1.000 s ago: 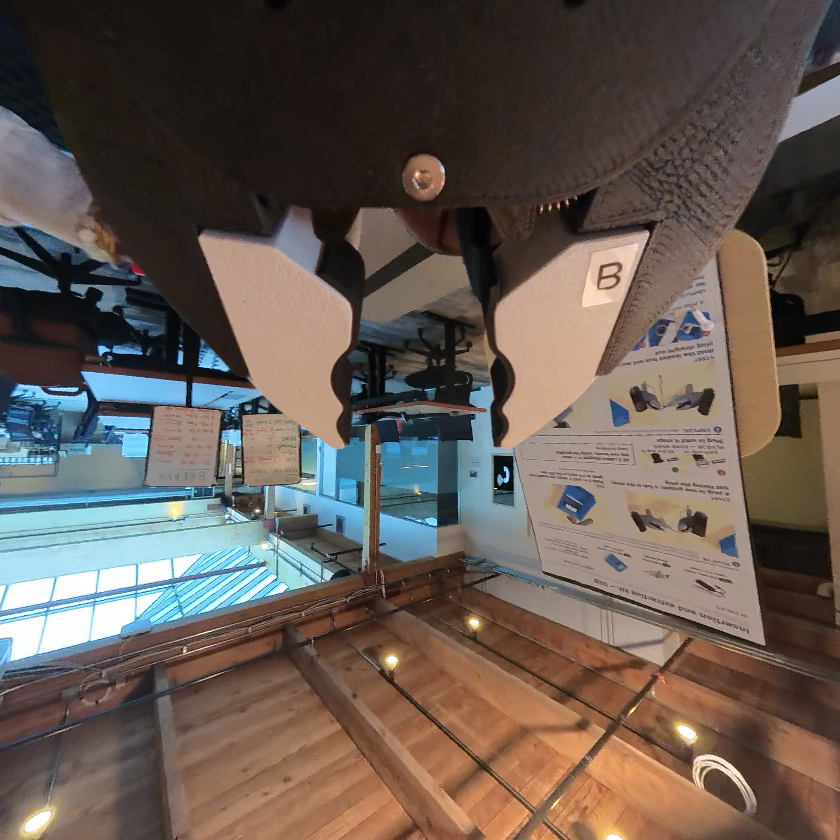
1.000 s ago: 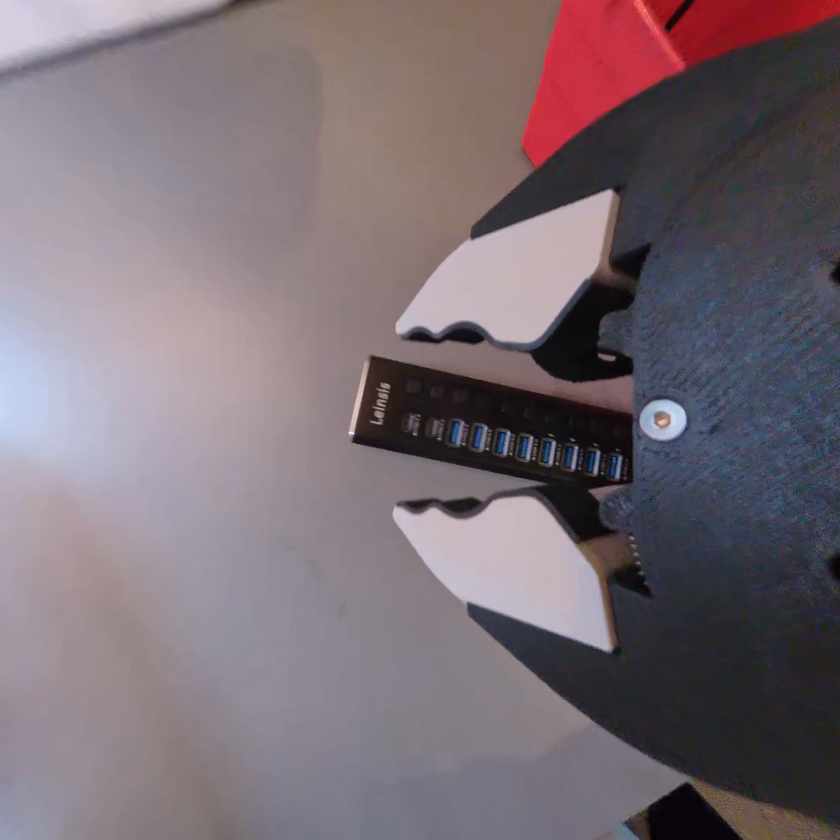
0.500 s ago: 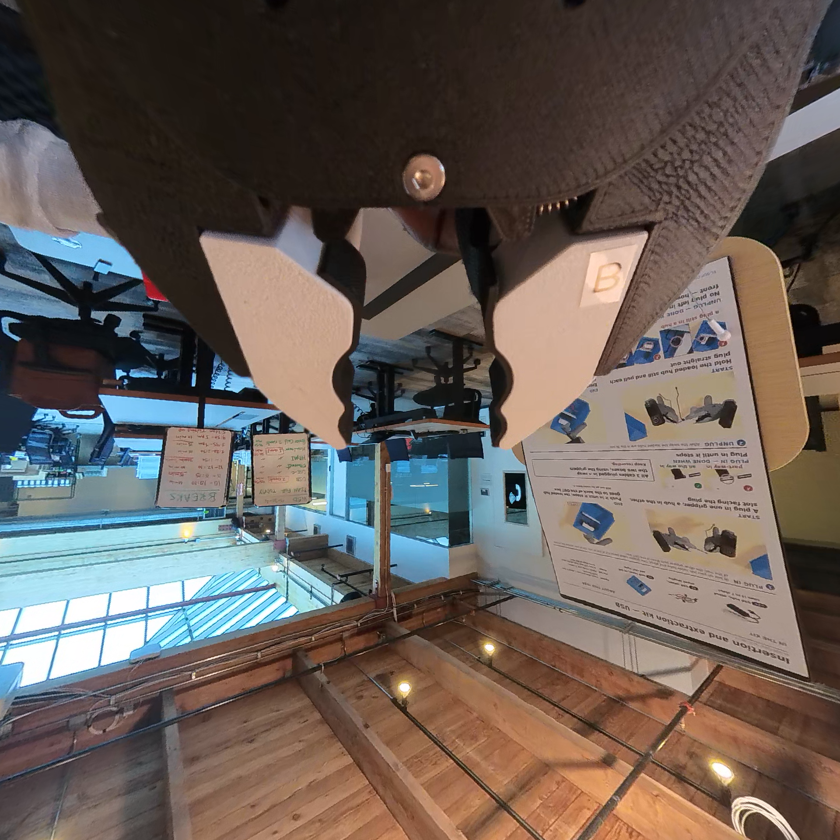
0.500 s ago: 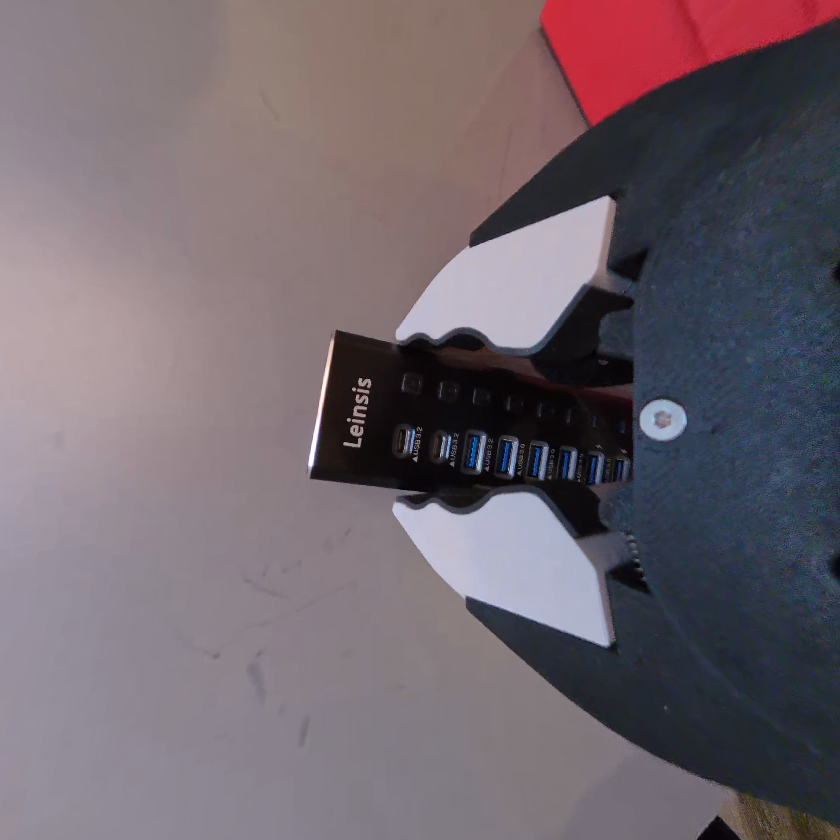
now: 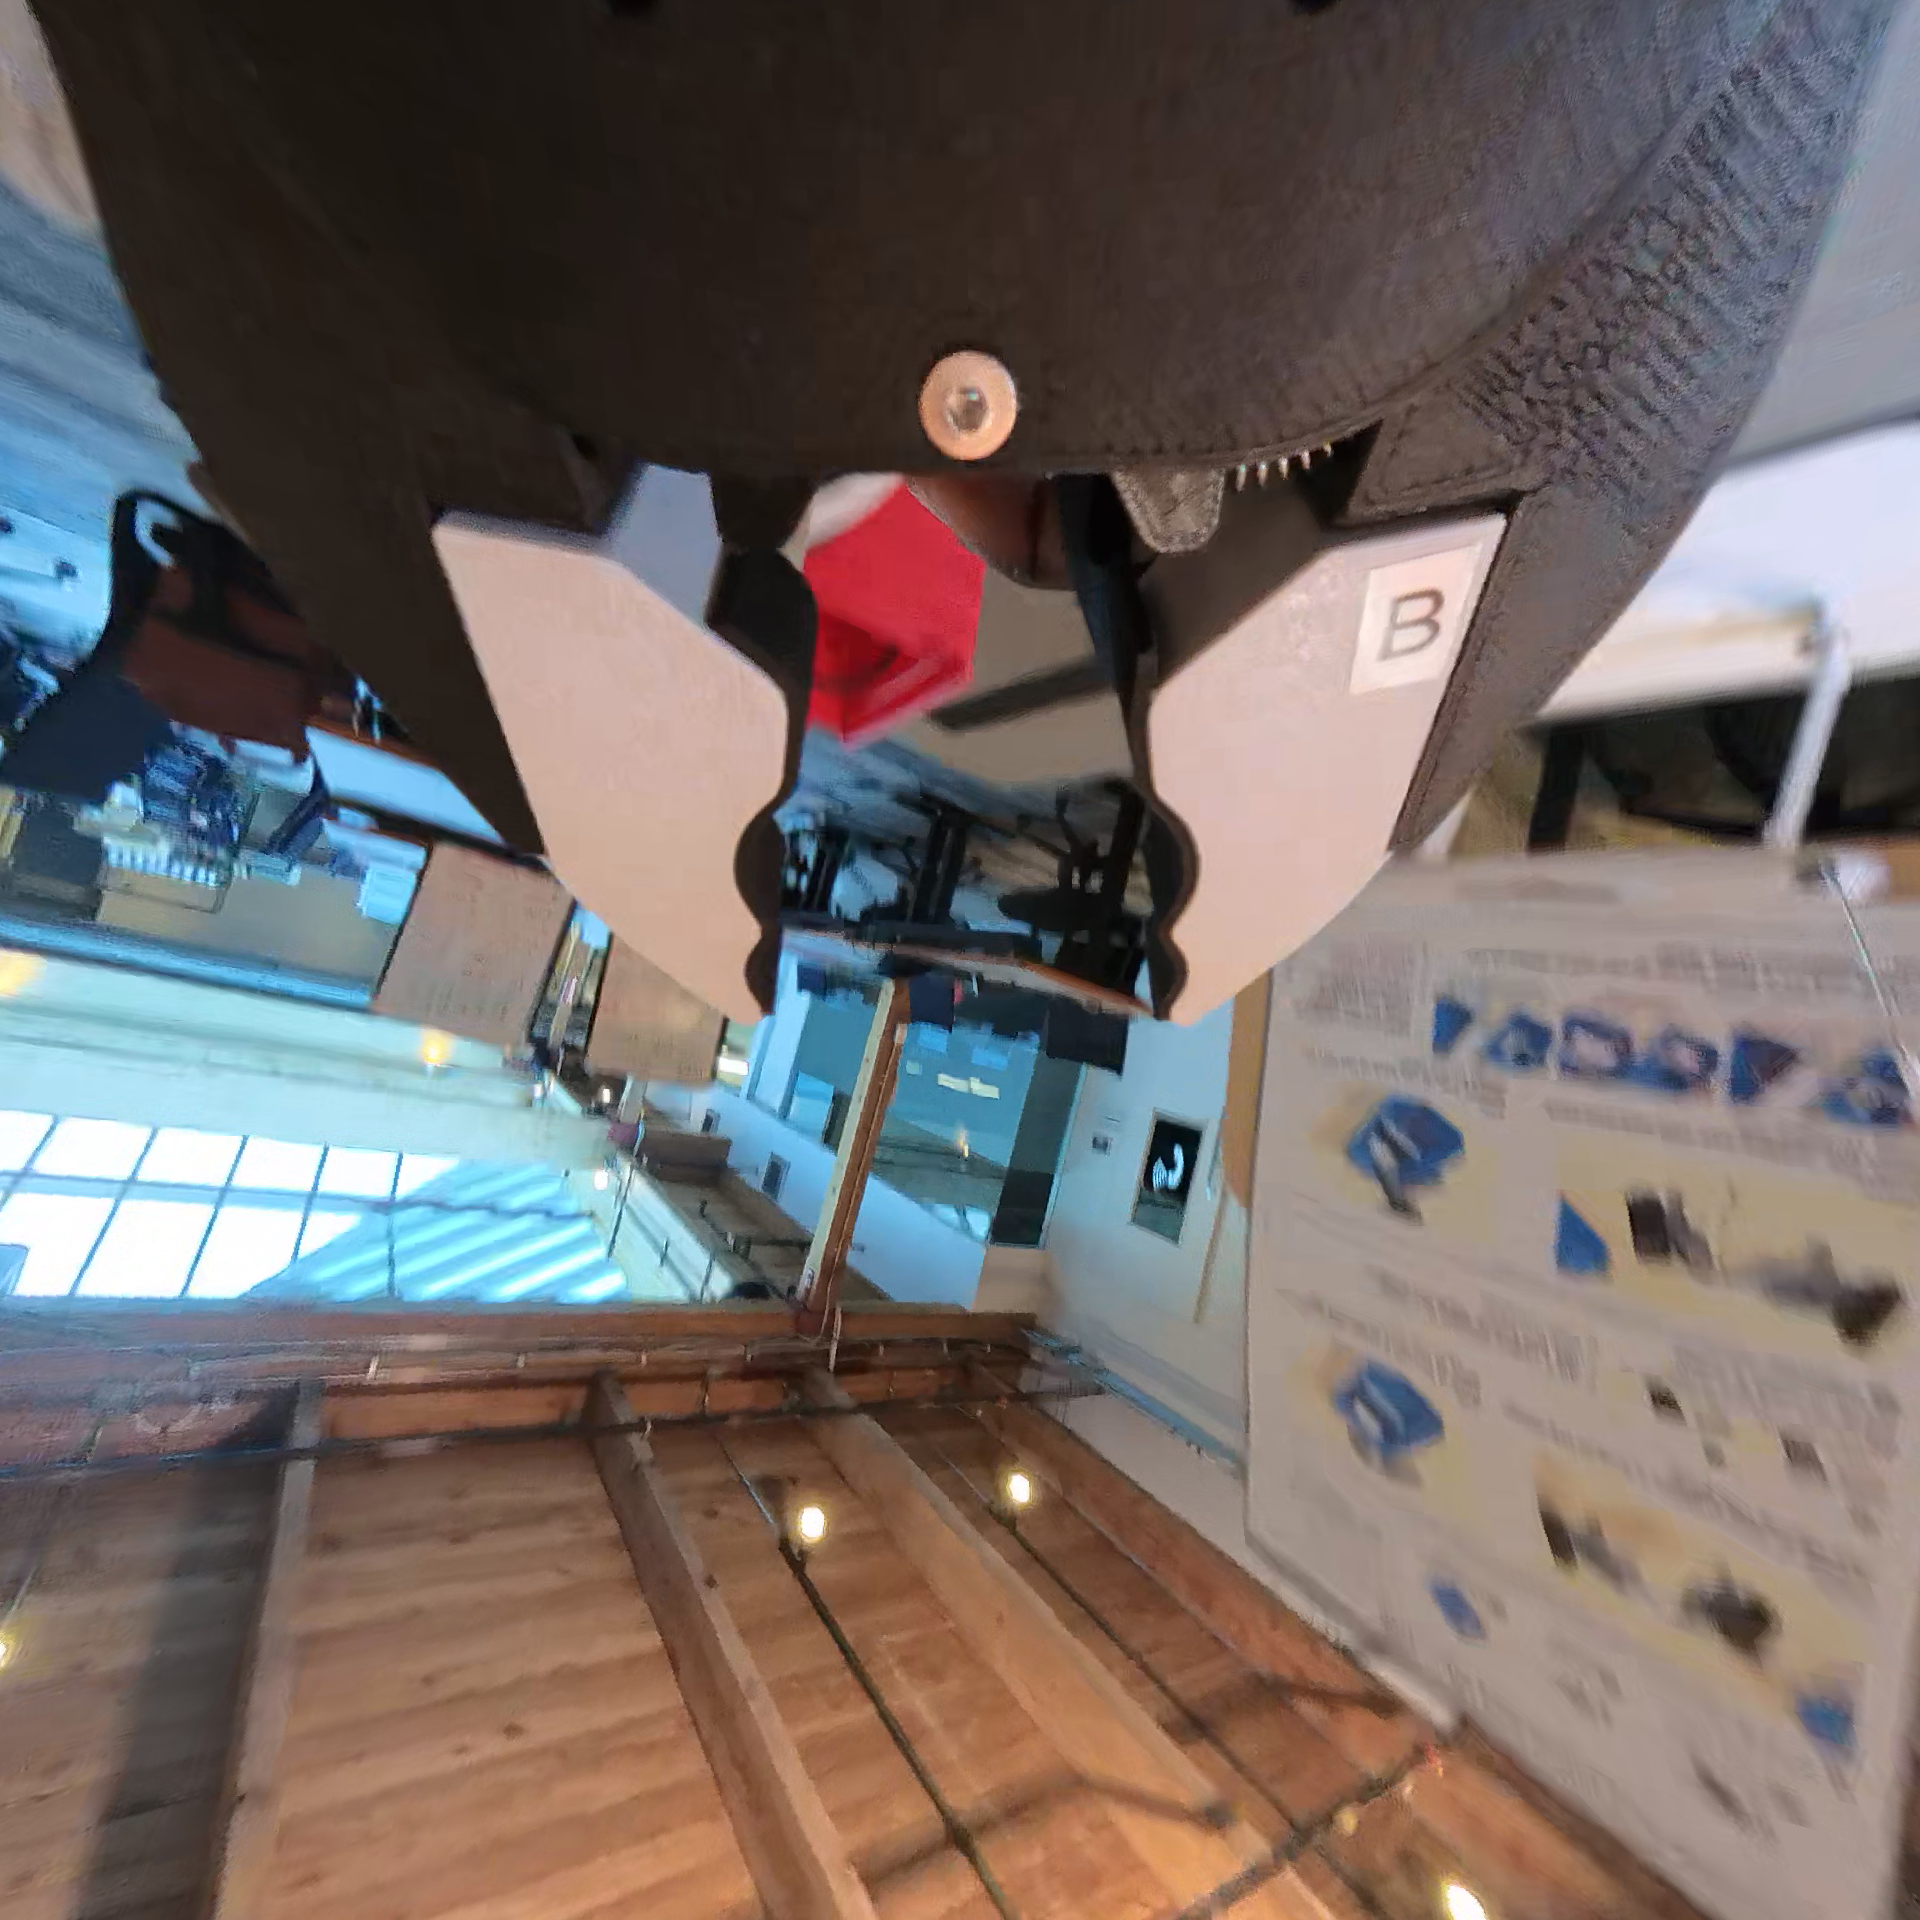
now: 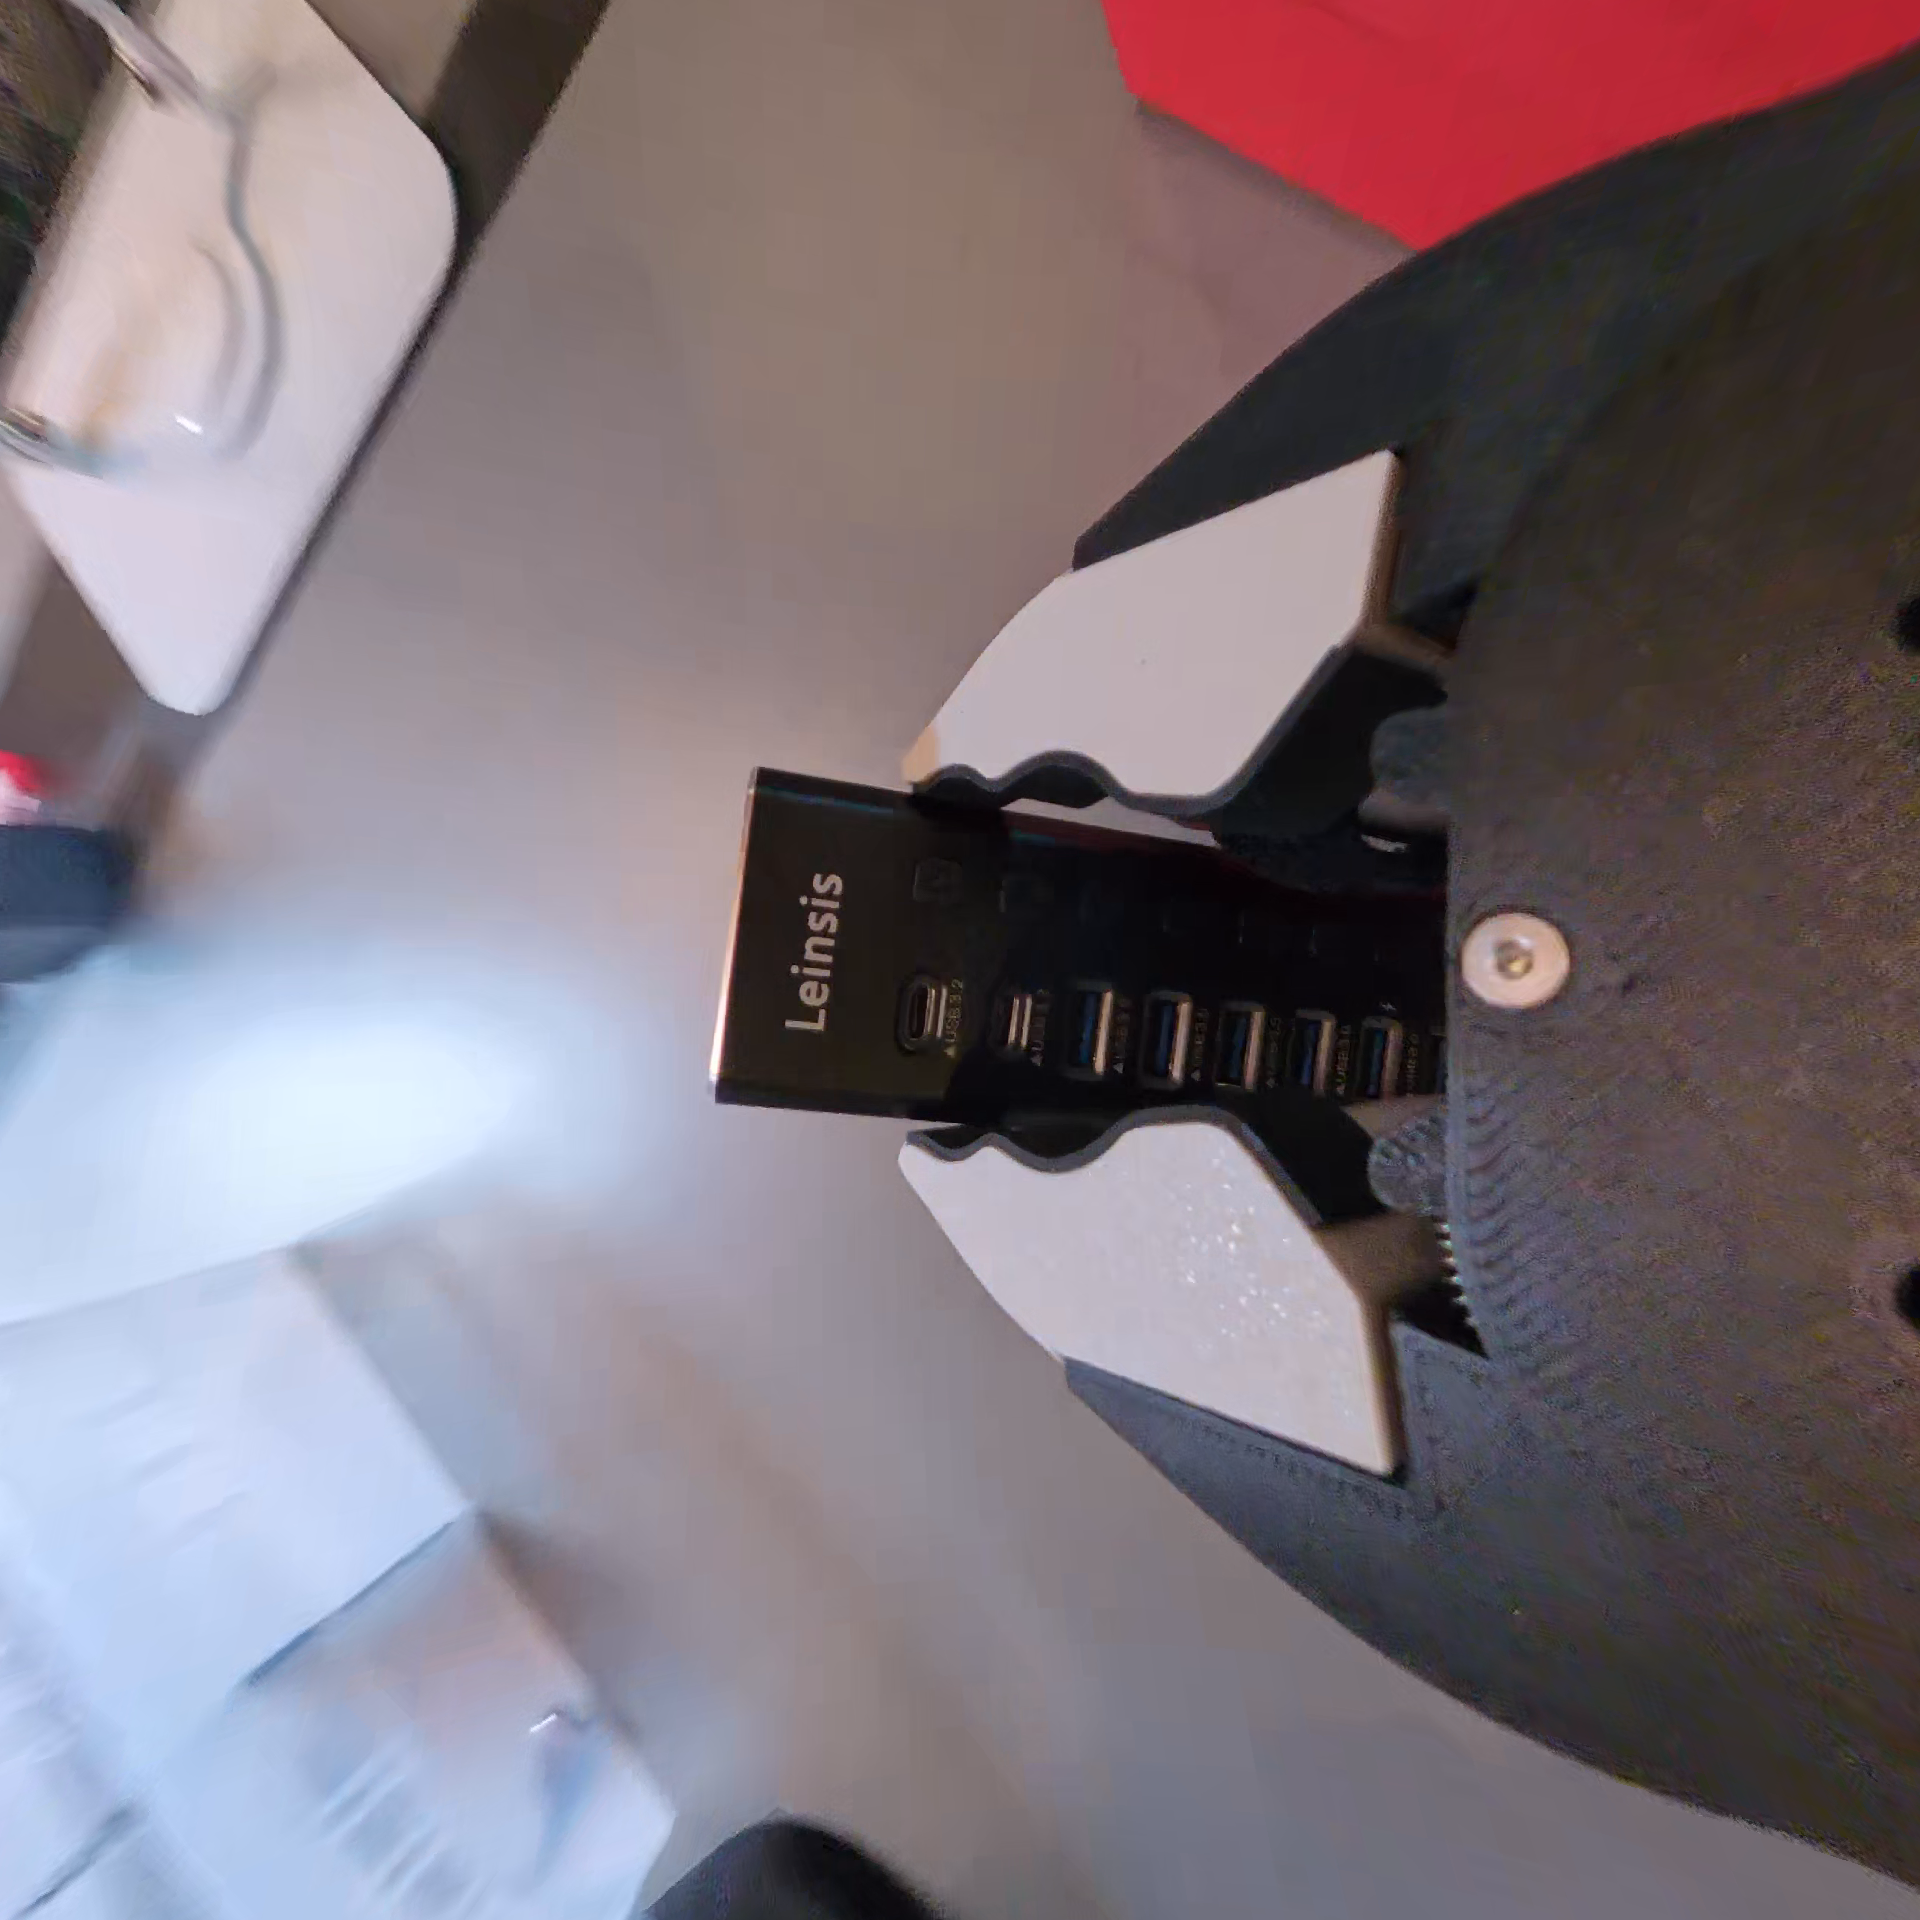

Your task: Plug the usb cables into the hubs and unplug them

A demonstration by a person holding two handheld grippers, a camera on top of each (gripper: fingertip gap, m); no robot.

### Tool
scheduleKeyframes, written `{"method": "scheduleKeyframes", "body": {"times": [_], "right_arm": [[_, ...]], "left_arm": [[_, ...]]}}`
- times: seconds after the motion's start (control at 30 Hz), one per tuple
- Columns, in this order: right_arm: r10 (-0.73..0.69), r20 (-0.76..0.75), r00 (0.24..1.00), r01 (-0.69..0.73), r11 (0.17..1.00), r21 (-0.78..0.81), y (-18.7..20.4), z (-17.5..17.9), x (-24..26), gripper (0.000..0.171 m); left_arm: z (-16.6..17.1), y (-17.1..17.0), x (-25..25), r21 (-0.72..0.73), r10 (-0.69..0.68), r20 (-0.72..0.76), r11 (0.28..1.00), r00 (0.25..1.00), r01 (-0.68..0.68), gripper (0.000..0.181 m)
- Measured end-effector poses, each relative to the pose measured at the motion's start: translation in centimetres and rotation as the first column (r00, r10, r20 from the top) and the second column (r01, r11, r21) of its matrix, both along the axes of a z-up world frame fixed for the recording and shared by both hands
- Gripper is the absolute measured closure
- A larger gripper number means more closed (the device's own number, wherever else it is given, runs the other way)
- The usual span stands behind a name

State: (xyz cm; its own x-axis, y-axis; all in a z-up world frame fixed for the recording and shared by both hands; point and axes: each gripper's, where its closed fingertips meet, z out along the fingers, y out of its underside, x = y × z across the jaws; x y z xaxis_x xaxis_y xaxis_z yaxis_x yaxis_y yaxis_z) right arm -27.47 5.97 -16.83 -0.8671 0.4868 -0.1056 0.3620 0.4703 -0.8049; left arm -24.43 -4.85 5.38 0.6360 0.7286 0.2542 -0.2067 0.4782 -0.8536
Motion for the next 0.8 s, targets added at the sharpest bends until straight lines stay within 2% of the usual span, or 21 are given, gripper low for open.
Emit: {"method": "scheduleKeyframes", "body": {"times": [0.03,0.17,0.23,0.33,0.43,0.5,0.53,0.6,0.63,0.67,0.7,0.73,0.8], "right_arm": [[-0.023,-0.009,1.0,0.023,0.998,-0.062,0.0,0.7,0.0,0.111],[-0.117,-0.058,0.991,0.1,0.966,-0.239,-0.1,3.3,-0.1,0.111],[-0.169,-0.102,0.98,0.132,0.947,-0.293,-0.3,4.6,-0.2,0.112],[-0.222,-0.172,0.96,0.146,0.917,-0.372,-1.7,7.1,0.2,0.112],[-0.212,-0.229,0.95,0.1,0.902,-0.42,-4.1,9.4,1.8,0.112],[-0.178,-0.254,0.951,0.055,0.901,-0.429,-6.0,10.5,3.1,0.112],[-0.157,-0.265,0.951,0.032,0.907,-0.421,-6.9,10.7,3.7,0.112],[-0.106,-0.312,0.944,-0.025,0.921,-0.389,-7.9,11.2,4.5,0.112],[-0.045,-0.307,0.951,-0.084,0.915,-0.394,-8.2,11.6,5.1,0.116],[0.019,-0.283,0.959,-0.141,0.897,-0.419,-8.3,12.2,5.7,0.113],[0.092,-0.25,0.964,-0.201,0.866,-0.458,-8.1,12.9,6.2,0.11],[0.148,-0.211,0.966,-0.236,0.835,-0.497,-7.7,13.6,6.4,0.101],[0.26,-0.156,0.953,-0.302,0.781,-0.546,-6.7,14.1,6.4,0.091]], "left_arm": [[-2.7,1.3,0.2,-0.043,-0.015,0.037,0.999,0.999,0.017,0.11],[-14.7,5.3,1.1,-0.288,-0.016,0.207,0.954,0.978,0.076,0.097],[-17.7,6.9,1.5,-0.373,-0.023,0.253,0.92,0.967,0.12,0.097],[-18.0,8.5,1.4,-0.511,-0.003,0.224,0.851,0.975,0.12,0.096],[-17.8,8.0,0.6,-0.532,0.06,0.211,0.844,0.976,0.064,0.099],[-17.5,7.1,0.4,-0.57,0.096,0.16,0.822,0.982,0.012,0.117],[-17.1,7.1,1.0,-0.587,0.06,0.115,0.809,0.992,0.02,0.14],[-16.7,5.7,1.0,-0.559,0.082,0.127,0.829,0.989,0.003,0.147],[-16.6,5.5,1.4,-0.52,0.004,0.169,0.85,0.986,0.085,0.149],[-16.1,5.7,2.3,-0.425,-0.143,0.208,0.878,0.968,0.221,0.151],[-15.5,5.8,3.3,-0.326,-0.292,0.228,0.876,0.929,0.356,0.151],[-14.9,5.8,4.1,-0.249,-0.401,0.228,0.857,0.887,0.452,0.151],[-13.8,6.1,5.9,-0.181,-0.563,0.181,0.787,0.806,0.59,0.152]]}}
